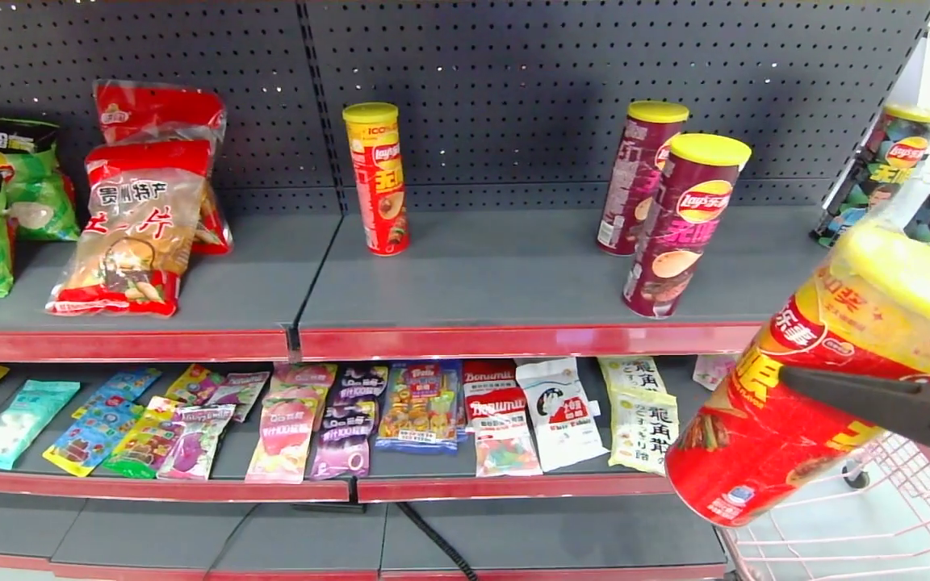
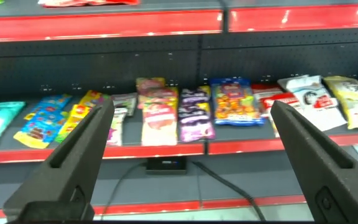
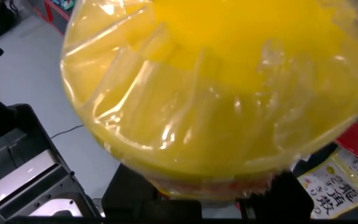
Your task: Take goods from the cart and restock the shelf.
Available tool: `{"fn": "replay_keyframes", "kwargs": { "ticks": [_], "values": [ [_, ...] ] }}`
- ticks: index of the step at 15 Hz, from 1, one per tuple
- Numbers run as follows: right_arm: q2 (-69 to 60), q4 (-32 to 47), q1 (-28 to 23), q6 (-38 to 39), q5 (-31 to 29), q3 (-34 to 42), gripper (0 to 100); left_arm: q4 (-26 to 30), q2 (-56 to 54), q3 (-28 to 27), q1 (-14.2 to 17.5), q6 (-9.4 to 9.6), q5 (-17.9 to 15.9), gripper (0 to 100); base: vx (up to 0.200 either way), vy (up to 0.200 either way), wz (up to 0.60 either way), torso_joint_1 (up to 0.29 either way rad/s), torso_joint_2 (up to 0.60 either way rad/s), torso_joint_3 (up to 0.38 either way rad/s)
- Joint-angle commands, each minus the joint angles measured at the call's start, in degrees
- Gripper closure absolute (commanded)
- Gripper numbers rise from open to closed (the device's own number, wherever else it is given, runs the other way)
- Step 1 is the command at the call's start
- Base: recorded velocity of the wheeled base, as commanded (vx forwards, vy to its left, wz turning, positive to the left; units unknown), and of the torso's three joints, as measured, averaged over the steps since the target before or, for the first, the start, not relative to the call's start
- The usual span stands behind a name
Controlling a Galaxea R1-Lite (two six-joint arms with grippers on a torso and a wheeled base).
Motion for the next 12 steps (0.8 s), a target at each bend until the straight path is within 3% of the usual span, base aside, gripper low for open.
{"fn": "replay_keyframes", "kwargs": {
  "ticks": [1, 12],
  "values": [
    [-0.33, 0.12, -0.03, -0.02, 1.37, -0.01, 100, -0.01, 0.0, 0.01, 0.0, 0.02, 0.01, 0, 0.0, 0.2, 0.0, 0.002, 0.0, 0.002],
    [-1.21, 0.12, -0.03, -0.28, 1.9, 1.04, 100, -0.01, 0.0, 0.01, 0.0, 0.02, 0.01, 0, 0.0, 0.2, 0.0, 0.004, 0.0, 0.003]
  ]
}}
